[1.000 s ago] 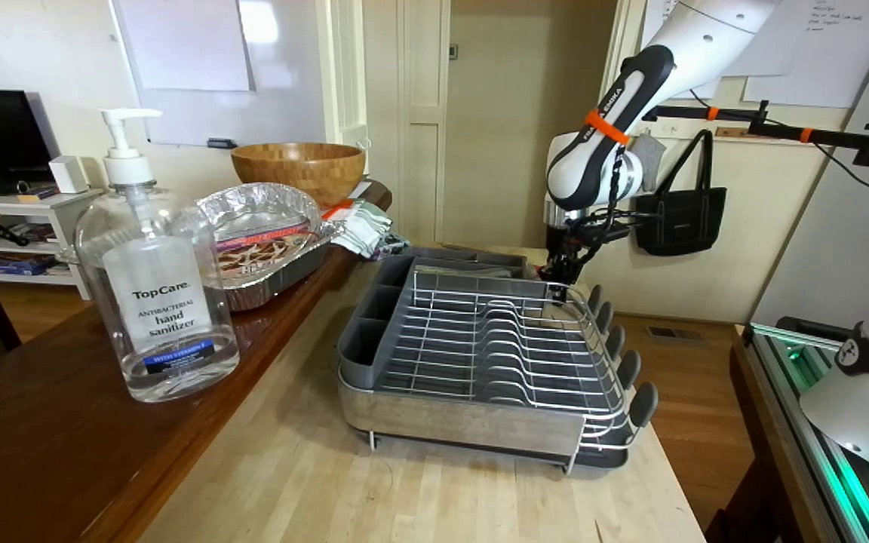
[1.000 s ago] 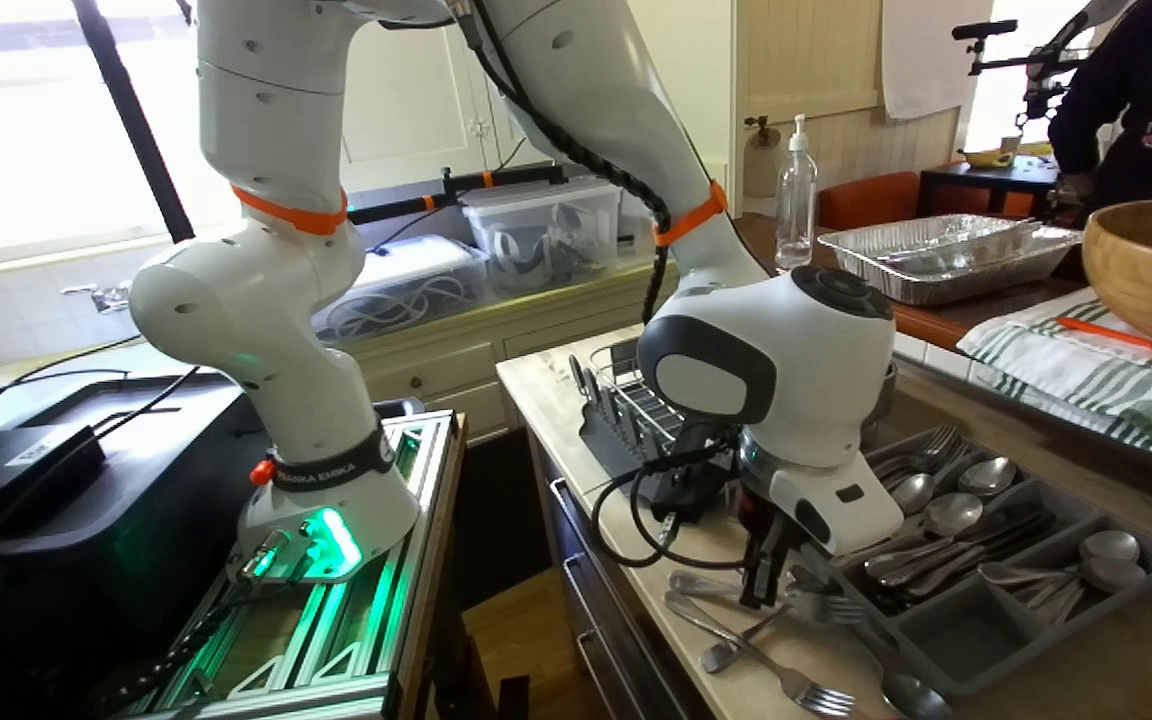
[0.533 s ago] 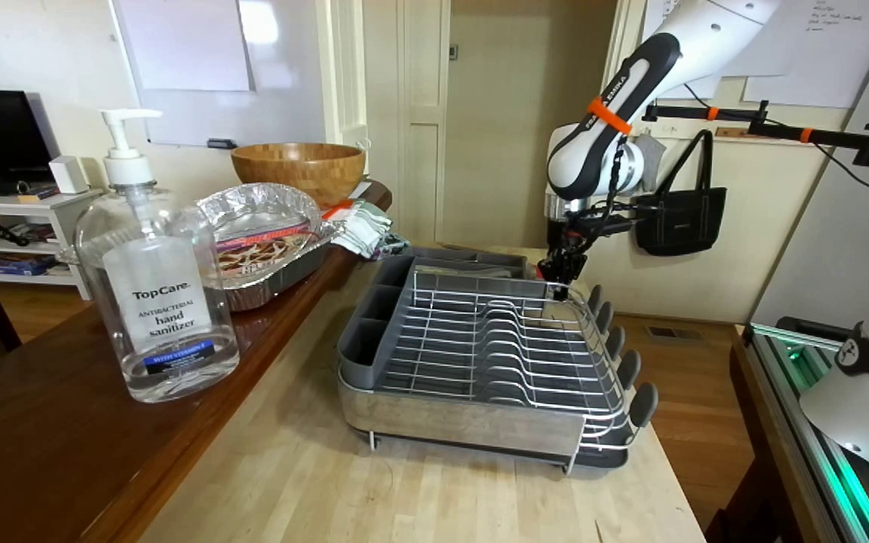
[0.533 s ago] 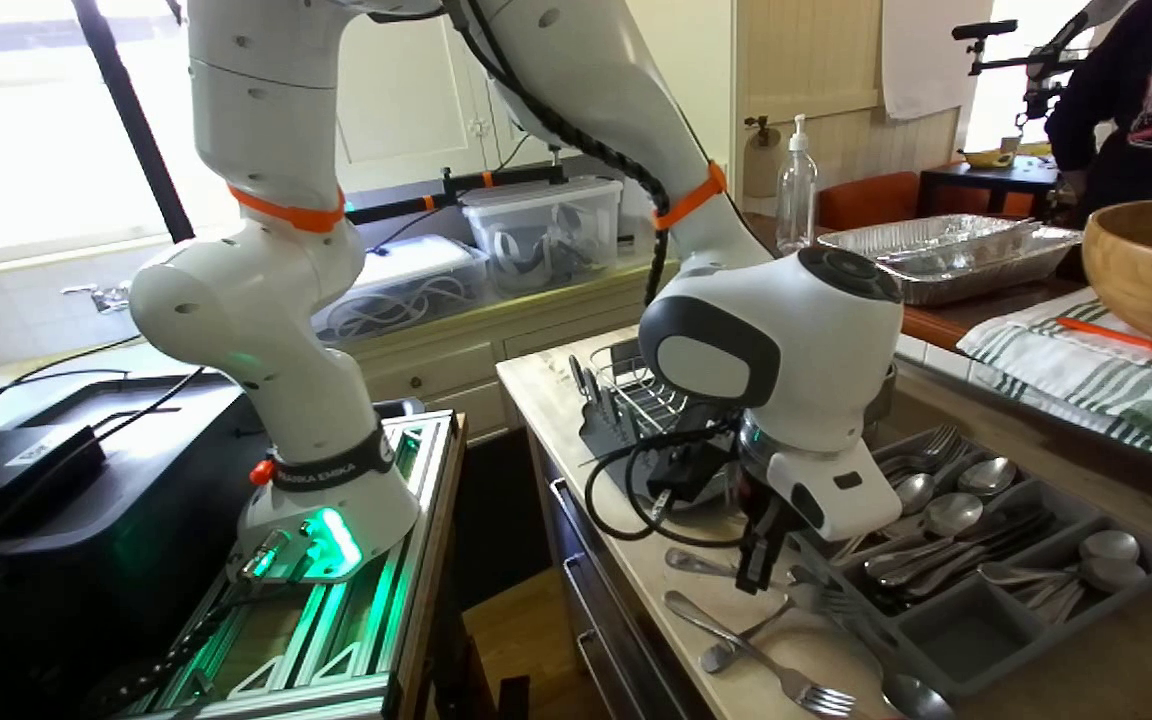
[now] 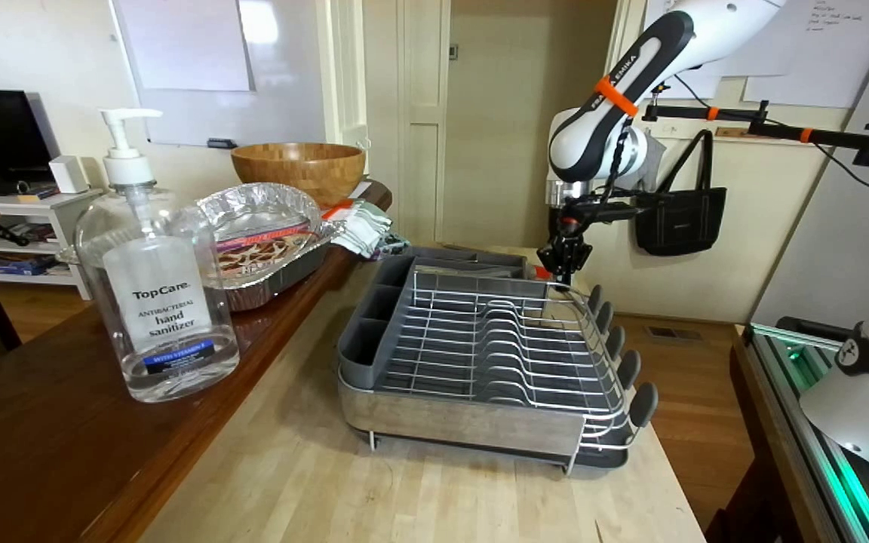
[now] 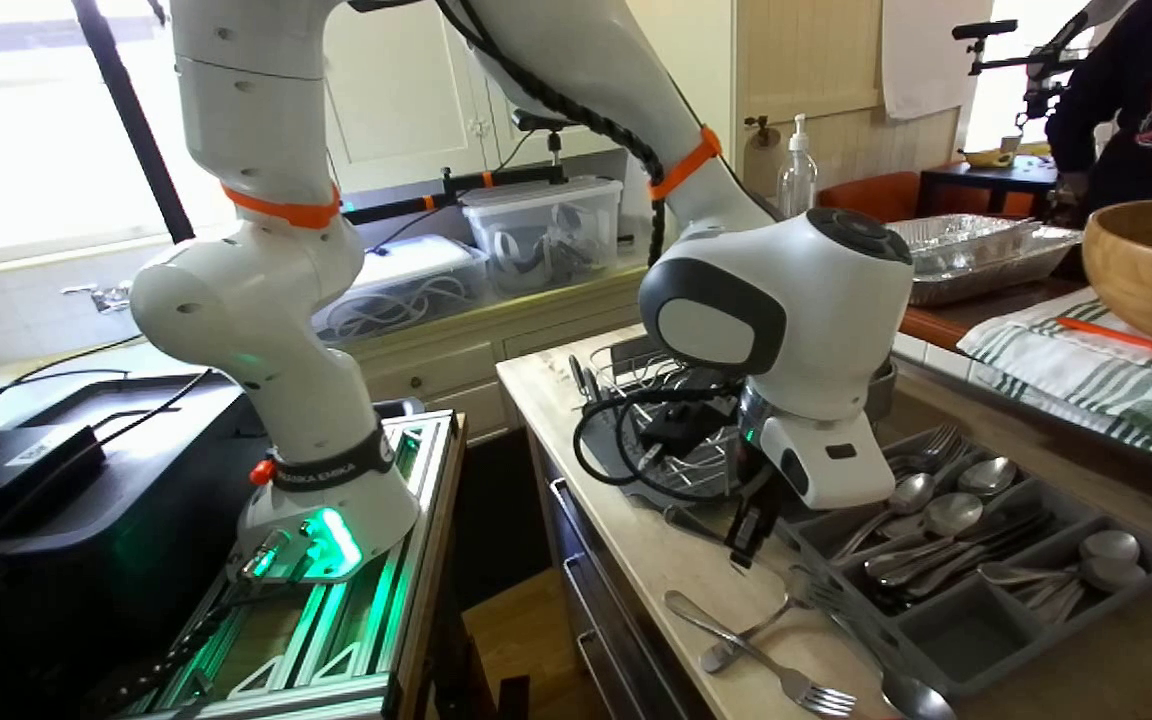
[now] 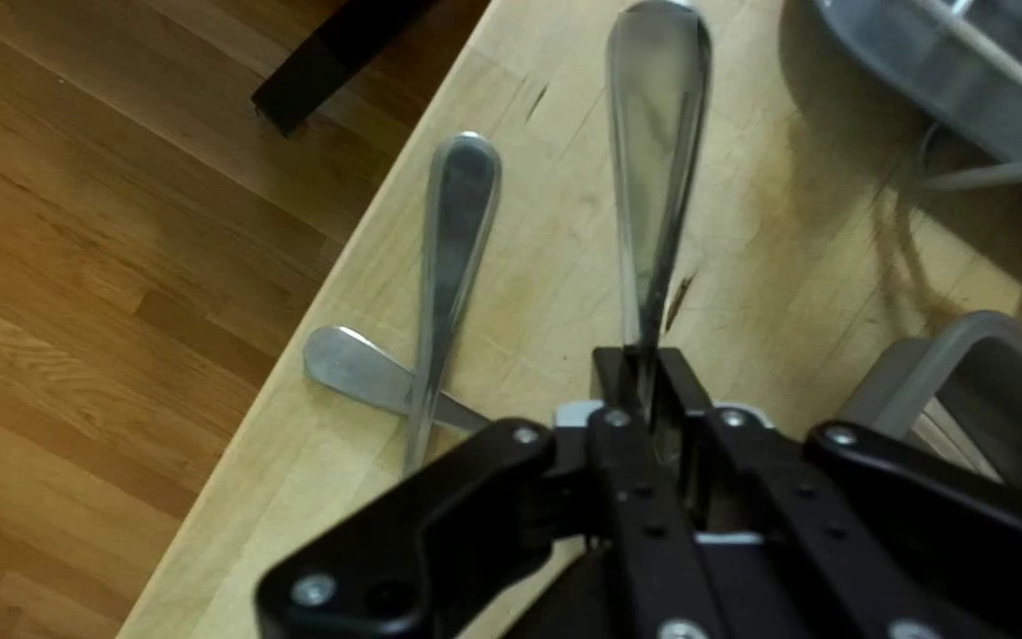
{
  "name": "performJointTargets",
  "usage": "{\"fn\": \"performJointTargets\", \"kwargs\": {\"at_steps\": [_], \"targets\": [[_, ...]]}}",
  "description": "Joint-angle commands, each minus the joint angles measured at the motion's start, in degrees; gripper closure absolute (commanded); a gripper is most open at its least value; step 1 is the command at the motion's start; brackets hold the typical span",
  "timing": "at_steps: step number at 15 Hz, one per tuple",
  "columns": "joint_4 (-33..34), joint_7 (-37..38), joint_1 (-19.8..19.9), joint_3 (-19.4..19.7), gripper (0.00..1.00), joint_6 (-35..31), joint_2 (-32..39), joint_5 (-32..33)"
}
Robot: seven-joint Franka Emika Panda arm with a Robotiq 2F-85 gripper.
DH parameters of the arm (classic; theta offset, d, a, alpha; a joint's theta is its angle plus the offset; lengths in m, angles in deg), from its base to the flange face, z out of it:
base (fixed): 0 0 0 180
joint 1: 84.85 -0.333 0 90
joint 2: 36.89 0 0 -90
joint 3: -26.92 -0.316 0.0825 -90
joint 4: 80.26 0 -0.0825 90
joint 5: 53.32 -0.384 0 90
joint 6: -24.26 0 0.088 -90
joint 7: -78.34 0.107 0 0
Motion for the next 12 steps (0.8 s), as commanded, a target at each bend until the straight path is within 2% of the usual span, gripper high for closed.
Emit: {"fn": "performJointTargets", "kwargs": {"at_steps": [1,5,12], "targets": [[-1.06,4.65,-1.96,1.67,0.97,4.27,-2.7,2.28],[-0.92,6.93,-2.75,2.35,0.97,8.34,-3.85,4.43],[-0.95,8.22,-4.08,2.73,0.97,14.21,-7.69,11.93]]}}
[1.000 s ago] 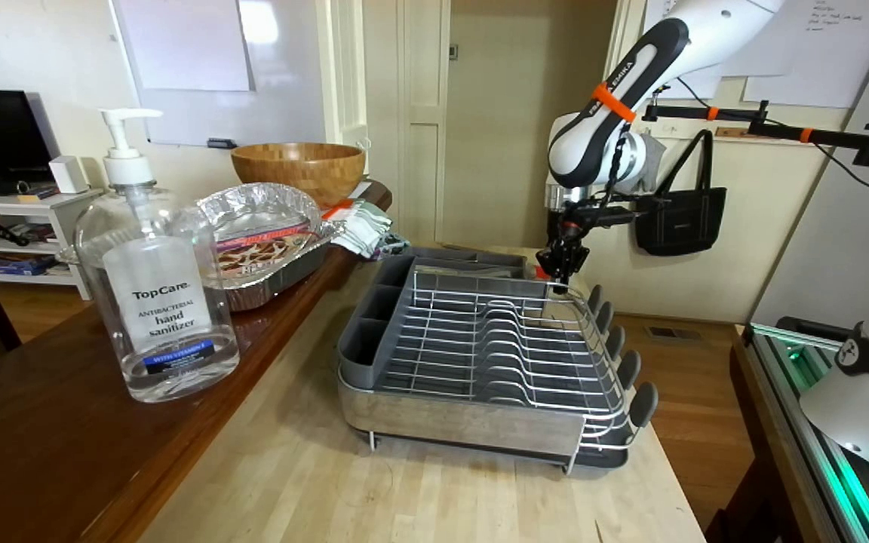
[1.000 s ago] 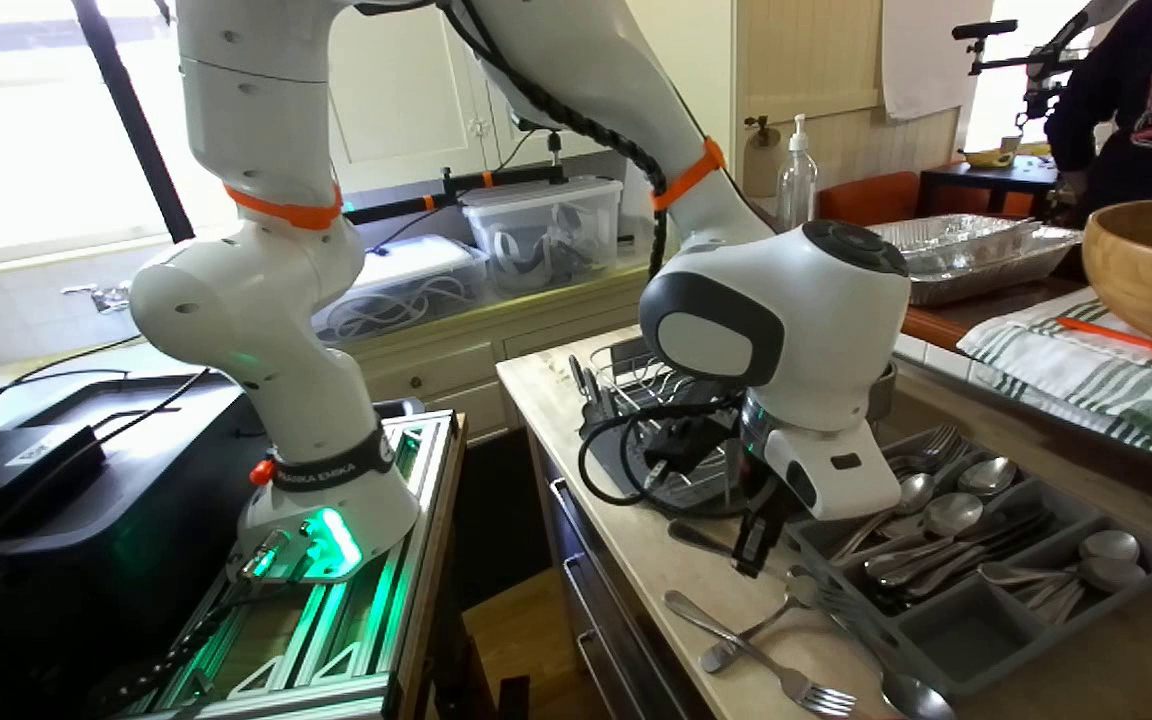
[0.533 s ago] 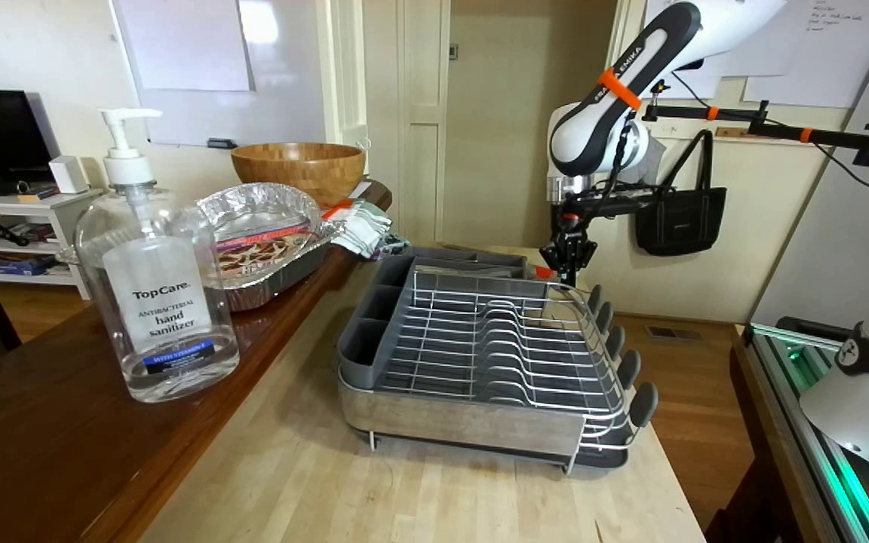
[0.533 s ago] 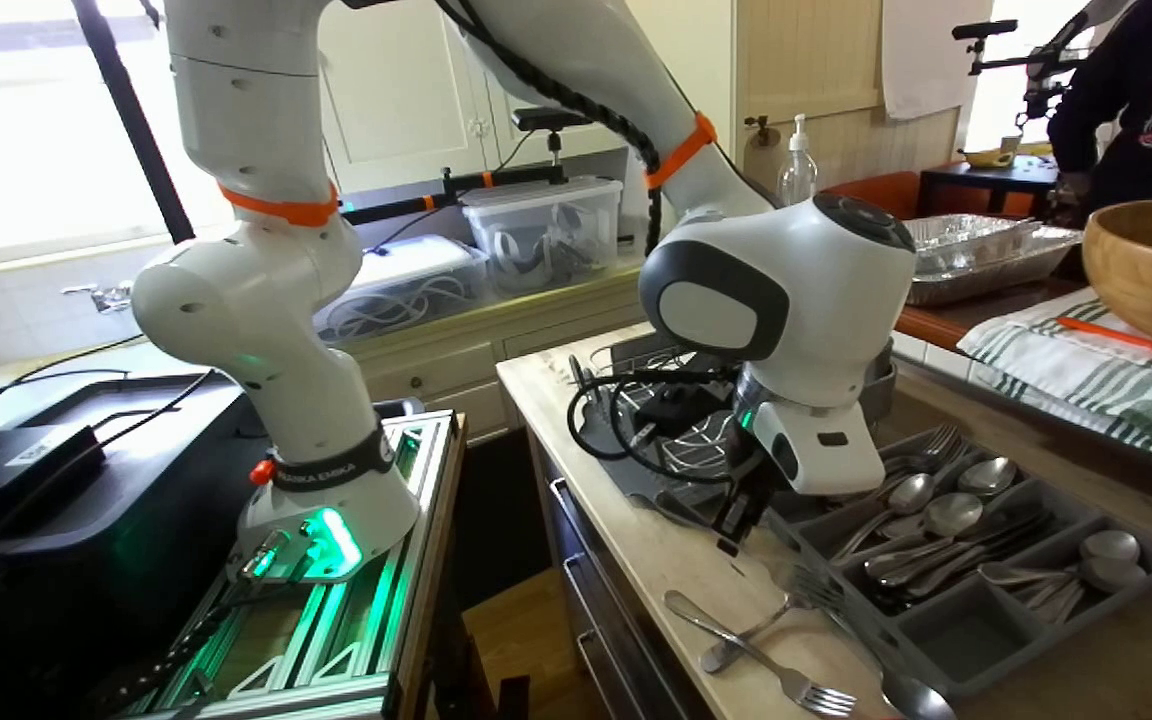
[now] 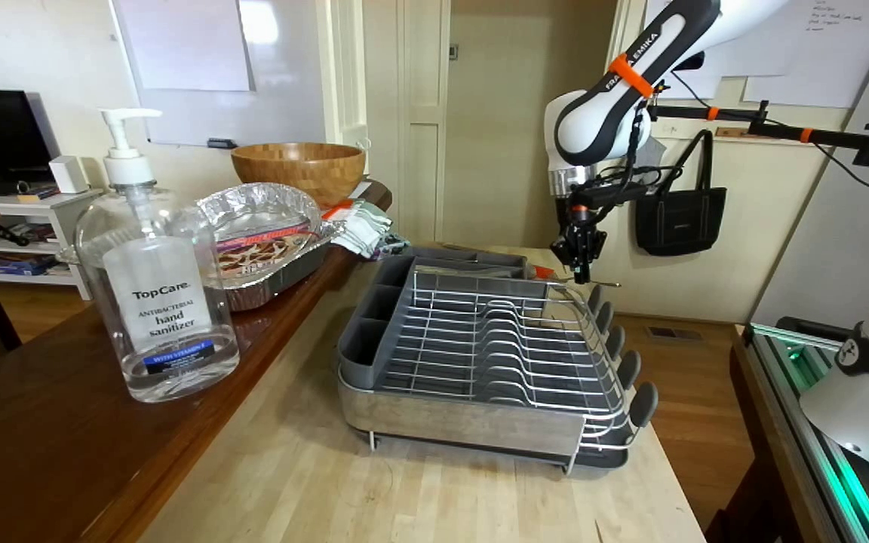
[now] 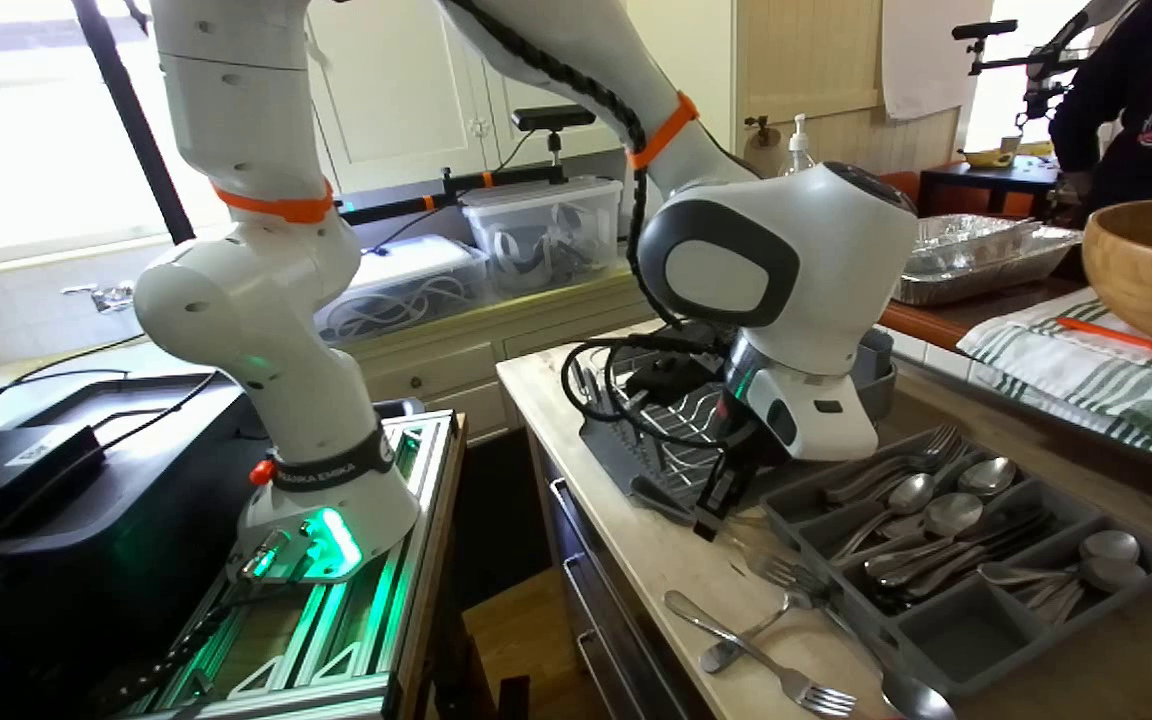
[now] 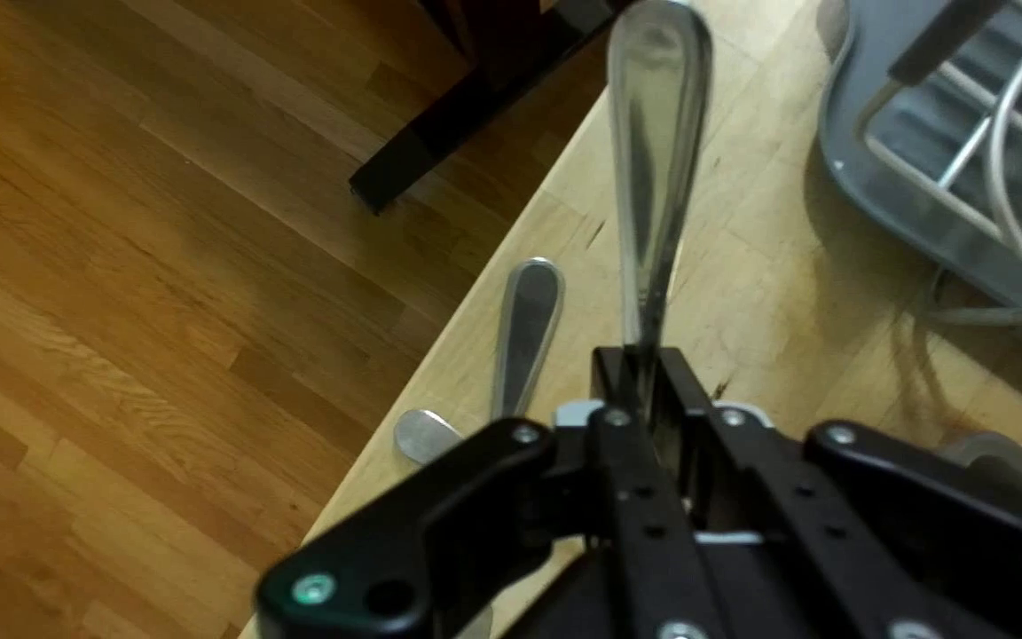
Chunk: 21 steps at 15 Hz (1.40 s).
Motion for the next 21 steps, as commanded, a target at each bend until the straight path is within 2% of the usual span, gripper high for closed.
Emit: {"fn": "performJointTargets", "kwargs": {"at_steps": [1,5,8,21], "targets": [[-0.85,1.91,-1.38,0.76,0.97,3.49,-3.44,4.58],[0.35,-0.07,-1.47,0.31,0.97,4.98,-4.69,8.0],[1.76,-1.74,-1.54,-0.17,0.97,3.72,-4.55,9.29],[10.63,-15.63,-1.9,-2.49,0.97,0.23,0.96,9.63]]}}
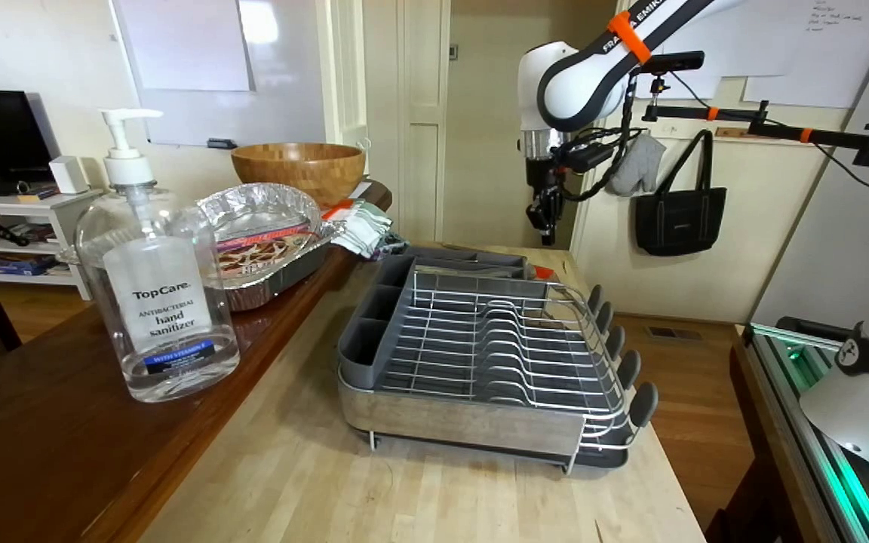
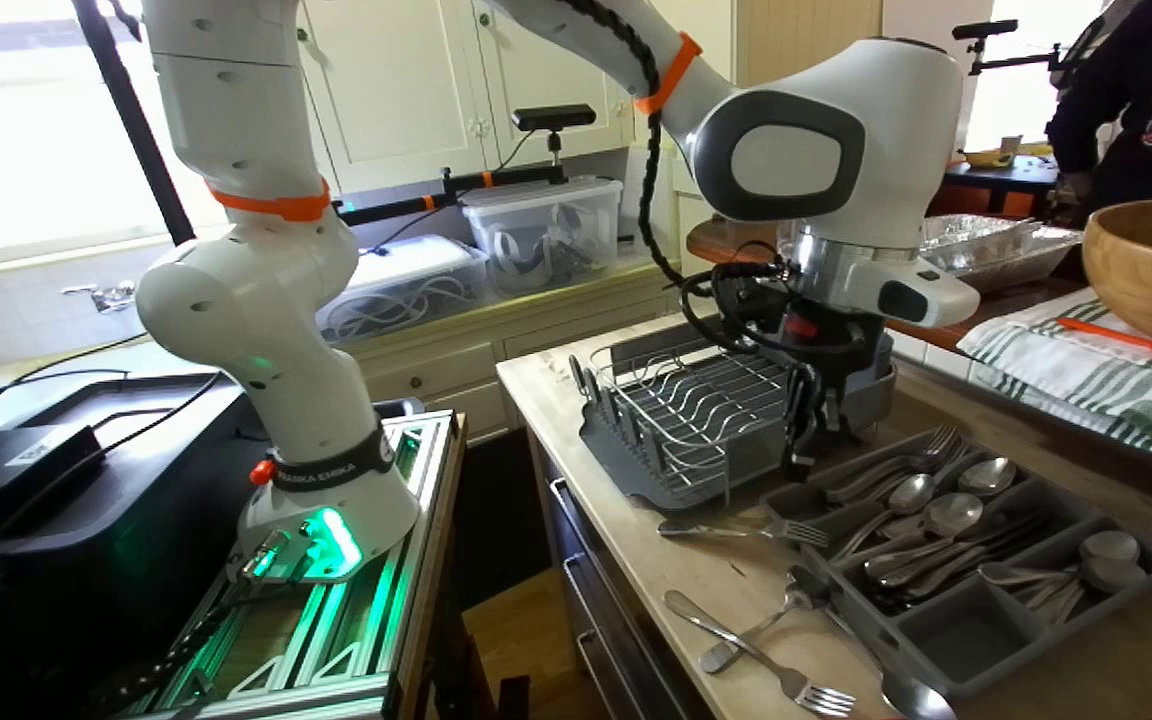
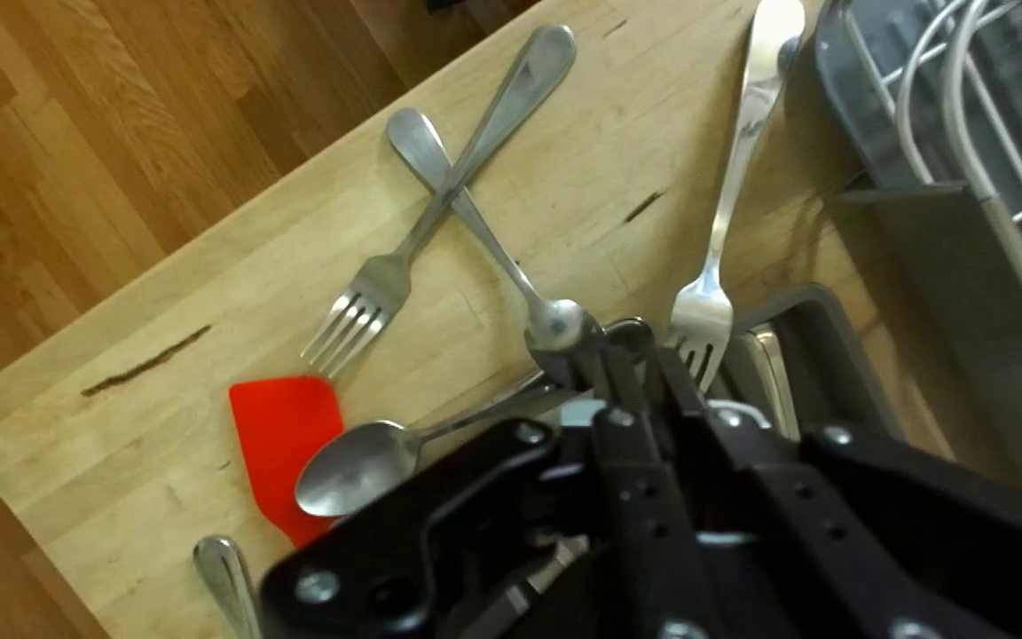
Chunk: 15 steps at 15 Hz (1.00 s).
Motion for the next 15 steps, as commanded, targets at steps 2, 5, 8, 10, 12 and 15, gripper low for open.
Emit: {"fn": "performJointTargets", "kwargs": {"at_steps": [2,5,8,10,12,15], "targets": [[2.51,-2.84,0.38,0.09,0.92,-1.36,3.6,0.39],[0.69,-1.31,0.75,0.23,0.64,-1.4,2.82,-1.91],[-2.8,-0.64,1.31,0.02,0.42,-2.73,0.82,-5.71],[-5.4,-1.53,1.59,-0.13,0.27,-4.88,0.22,-8.27],[-8.44,-2.84,1.76,-0.52,0.12,-8.23,-0.09,-11.34],[-13.3,-5.18,1.77,-1.22,0.0,-14.5,-0.36,-15.22]]}}
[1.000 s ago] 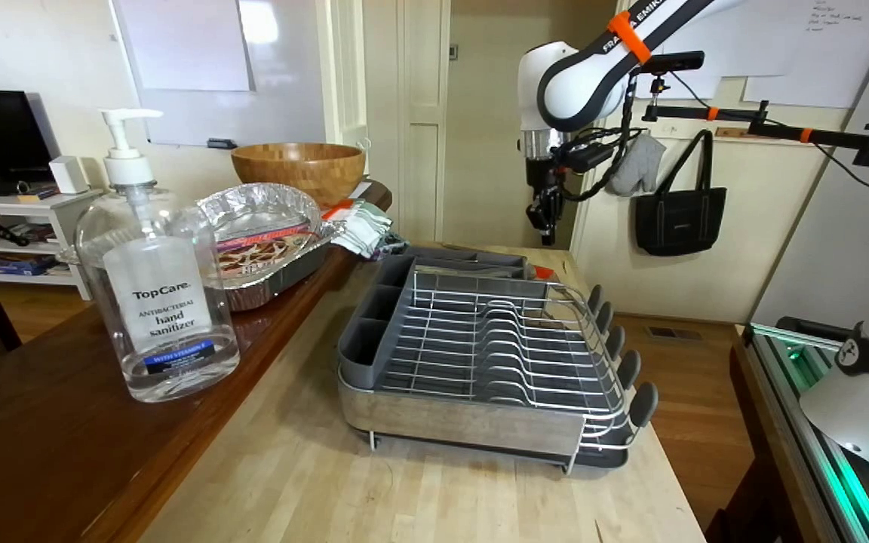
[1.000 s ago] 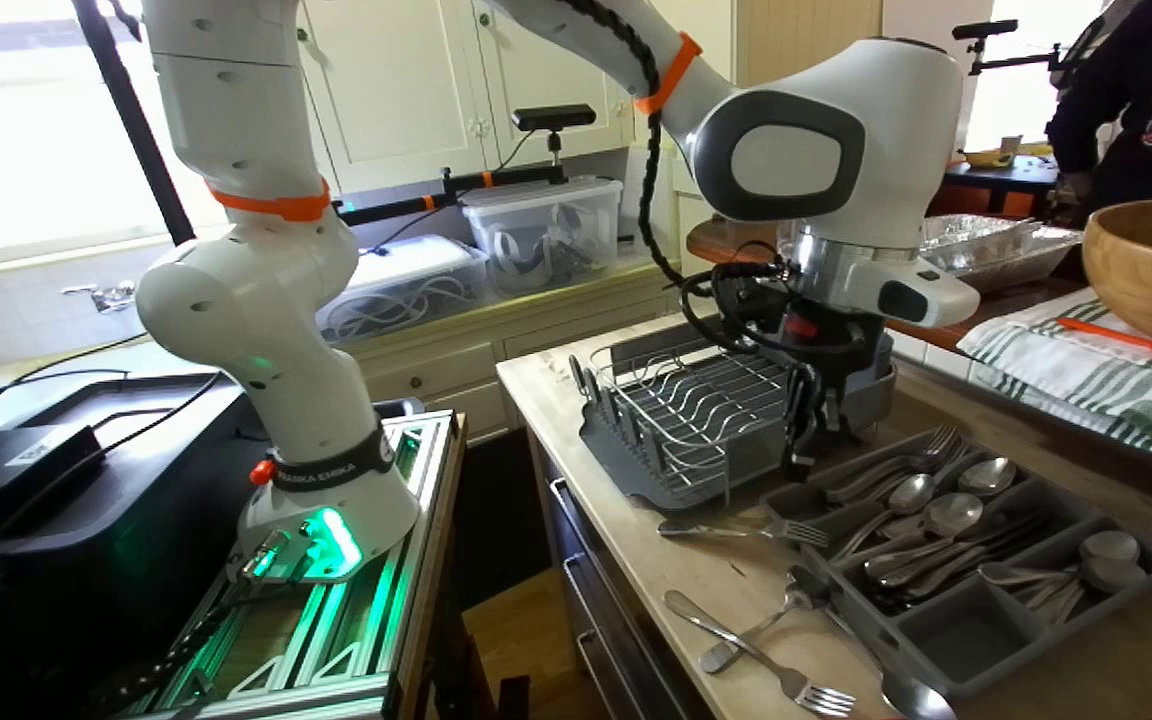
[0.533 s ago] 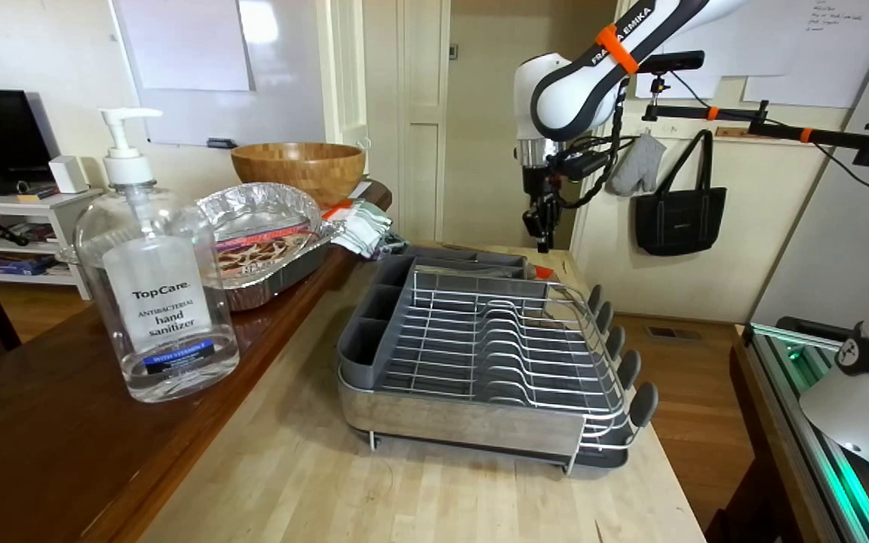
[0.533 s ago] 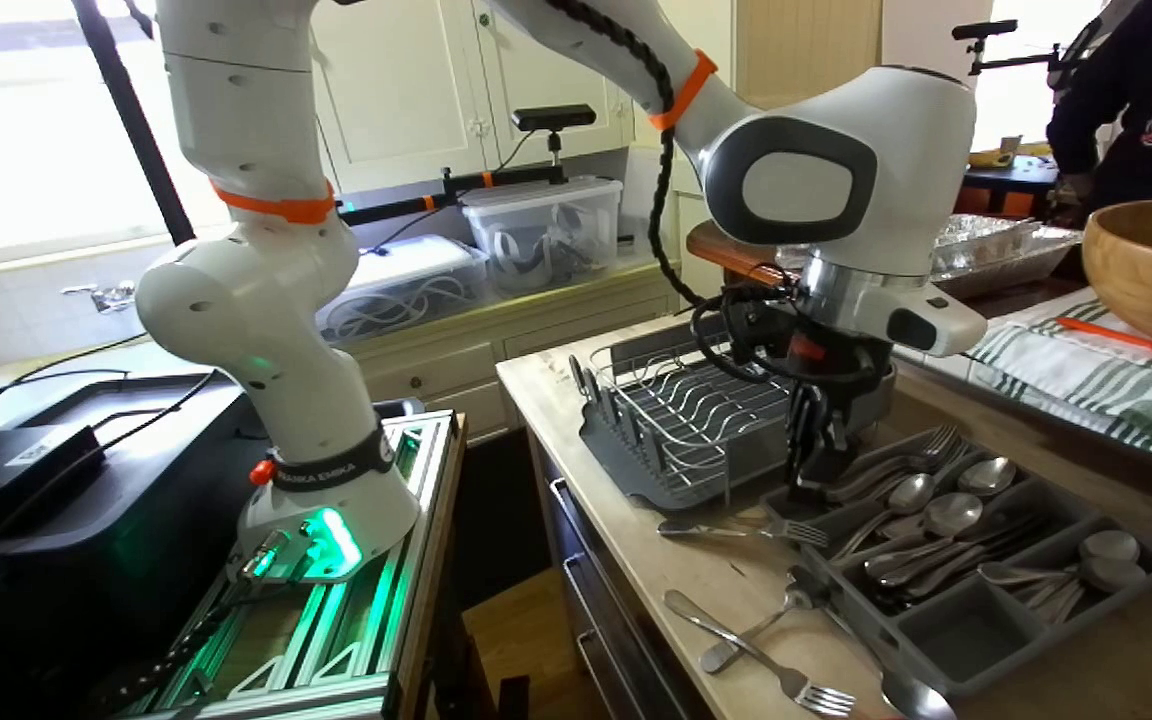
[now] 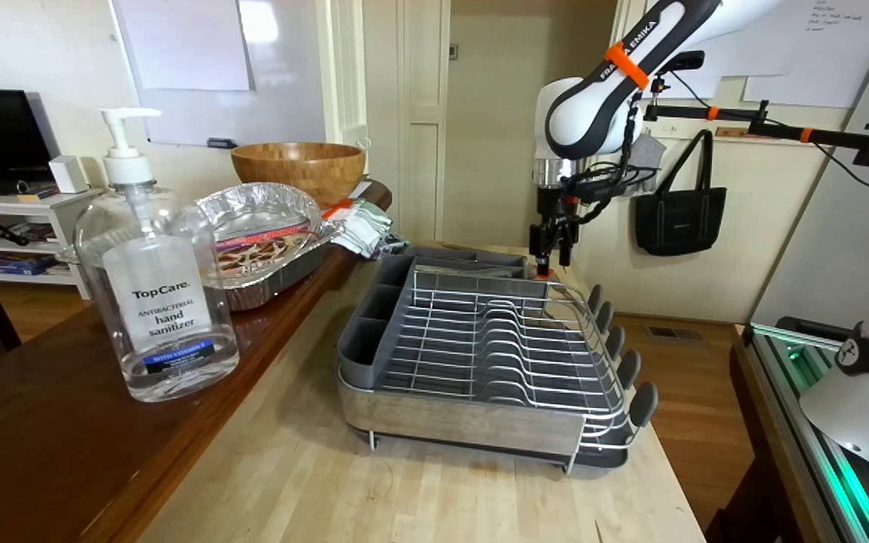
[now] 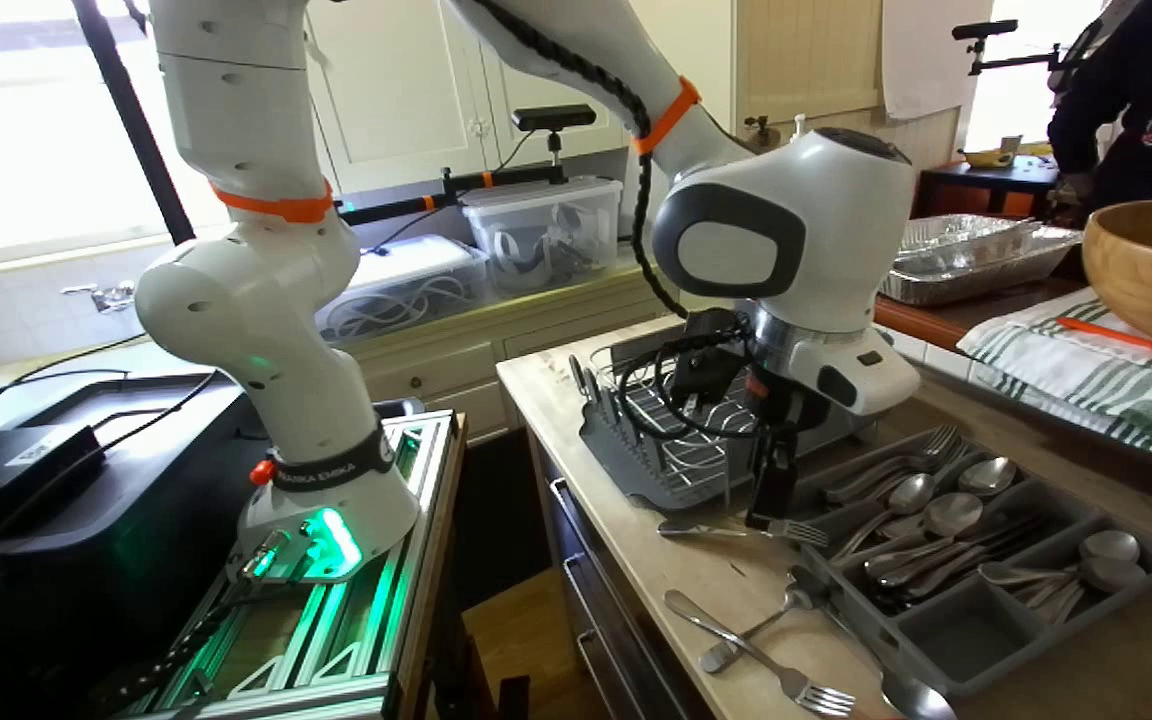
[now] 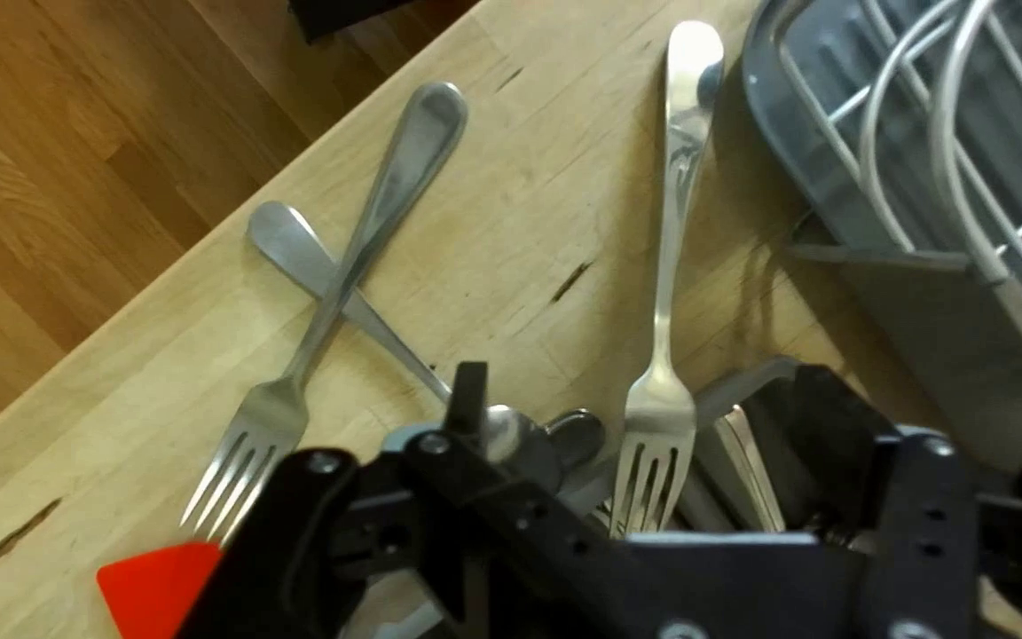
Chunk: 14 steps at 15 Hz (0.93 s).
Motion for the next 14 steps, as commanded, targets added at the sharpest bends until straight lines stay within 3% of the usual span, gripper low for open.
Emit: {"fn": "performJointTargets", "kwargs": {"at_steps": [1,7,14], "targets": [[-6.99,-3.54,0.75,-1.36,0.0,-7.89,-1.8,-4.86],[-12.44,-9.67,1.84,-3.96,0.0,-18.28,-0.8,-12.03],[-13.6,-16.61,4.69,-6.99,0.0,-24.99,0.51,-19.16]]}}
